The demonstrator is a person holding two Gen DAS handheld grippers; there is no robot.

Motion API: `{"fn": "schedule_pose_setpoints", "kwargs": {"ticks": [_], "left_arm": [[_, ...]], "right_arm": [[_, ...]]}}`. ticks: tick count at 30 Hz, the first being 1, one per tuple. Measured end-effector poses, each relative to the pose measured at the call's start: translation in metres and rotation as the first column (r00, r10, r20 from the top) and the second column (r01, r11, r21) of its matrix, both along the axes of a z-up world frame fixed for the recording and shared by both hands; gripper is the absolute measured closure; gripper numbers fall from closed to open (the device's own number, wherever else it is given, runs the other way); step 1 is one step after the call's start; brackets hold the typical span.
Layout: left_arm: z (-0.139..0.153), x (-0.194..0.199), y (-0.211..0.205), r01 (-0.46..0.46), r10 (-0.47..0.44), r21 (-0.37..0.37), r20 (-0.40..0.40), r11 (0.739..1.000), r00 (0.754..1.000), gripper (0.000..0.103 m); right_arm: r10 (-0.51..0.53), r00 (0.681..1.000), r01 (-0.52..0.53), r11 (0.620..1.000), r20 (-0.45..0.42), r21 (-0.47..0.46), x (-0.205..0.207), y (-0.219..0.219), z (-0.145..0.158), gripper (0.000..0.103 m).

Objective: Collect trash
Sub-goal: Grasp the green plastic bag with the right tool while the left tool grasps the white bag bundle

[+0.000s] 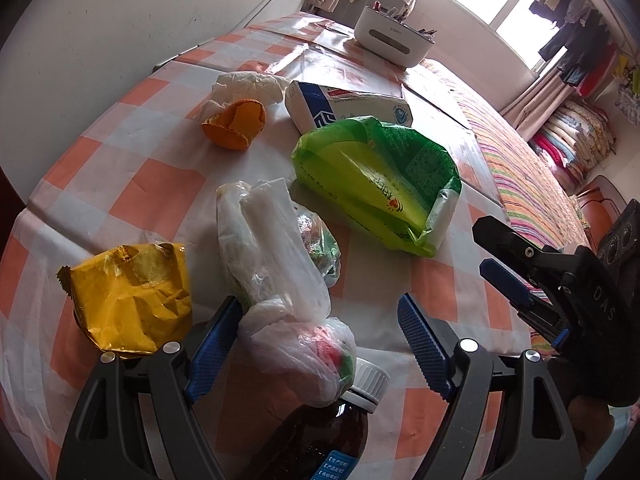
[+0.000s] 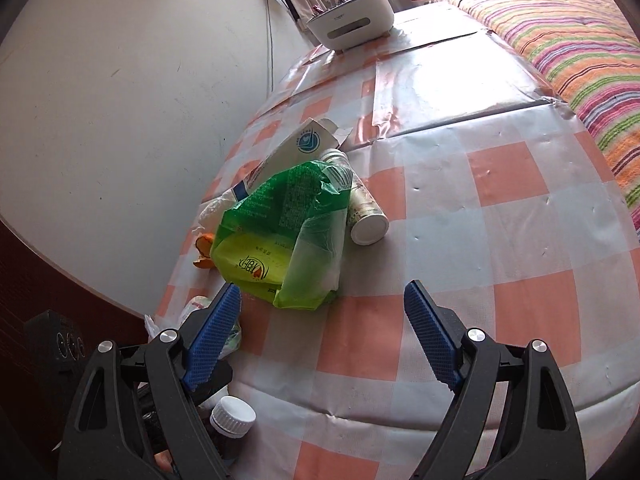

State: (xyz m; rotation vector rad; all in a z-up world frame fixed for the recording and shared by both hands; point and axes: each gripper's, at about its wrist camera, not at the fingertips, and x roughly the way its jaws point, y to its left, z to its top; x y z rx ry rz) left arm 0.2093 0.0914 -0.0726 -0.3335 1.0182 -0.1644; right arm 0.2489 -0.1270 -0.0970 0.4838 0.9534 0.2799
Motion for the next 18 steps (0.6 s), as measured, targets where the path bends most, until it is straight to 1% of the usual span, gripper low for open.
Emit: {"fn": "schedule_pose_setpoints", "kwargs": {"ticks": [2,5,7,11,14,16,17,18], "left_arm": [[-0.002,0.002,0.001,0.001,-0.001,-0.009,-0.010,1.000,1.000,0.025],[-0.002,0.003,0.004,-0.004,0.004,-0.016,-0.006,1.000,1.000,0.025],[-0.001,0.002,0.007,-0.010,0.010,-0.027,0.010,1.000,1.000,0.025],[0.000,0.002,0.006,-0.002,0.002,-0.024,0.029,1.000,1.000,0.025],[0.000,0.003,0.002,0.011,-0.010,-0.008,0.034,1.000,0.999,0.025],[0.000,0.003,0.000,0.020,-0.020,-0.002,0.034,1.000,0.999,0.026],[0.000,0.003,0.000,0.022,-0.022,0.003,0.032,1.000,0.999,0.027],[-0.001,0.004,-0.001,0.022,-0.022,0.010,0.031,1.000,0.999,0.034]], "right_arm": [[-0.007,1.000,0.007,1.000,-0.024,-0.006,0.011,0.003,-0.007,0.021],[-0.007,0.998,0.008,1.000,-0.061,0.017,0.025,0.005,-0.017,0.021],[-0.001,0.997,0.002,1.000,-0.071,0.011,0.030,0.010,-0.021,0.027],[0.005,0.998,-0.006,1.000,-0.070,-0.012,0.038,0.015,-0.025,0.034],[0.010,0.997,-0.011,1.000,-0.070,-0.014,0.043,0.018,-0.027,0.043],[0.028,0.997,-0.030,0.999,-0.066,-0.018,0.043,0.020,-0.028,0.053],[0.040,0.997,-0.041,0.999,-0.069,-0.009,0.044,0.022,-0.030,0.063],[0.047,0.996,-0.047,0.999,-0.070,-0.001,0.044,0.022,-0.031,0.070]]}}
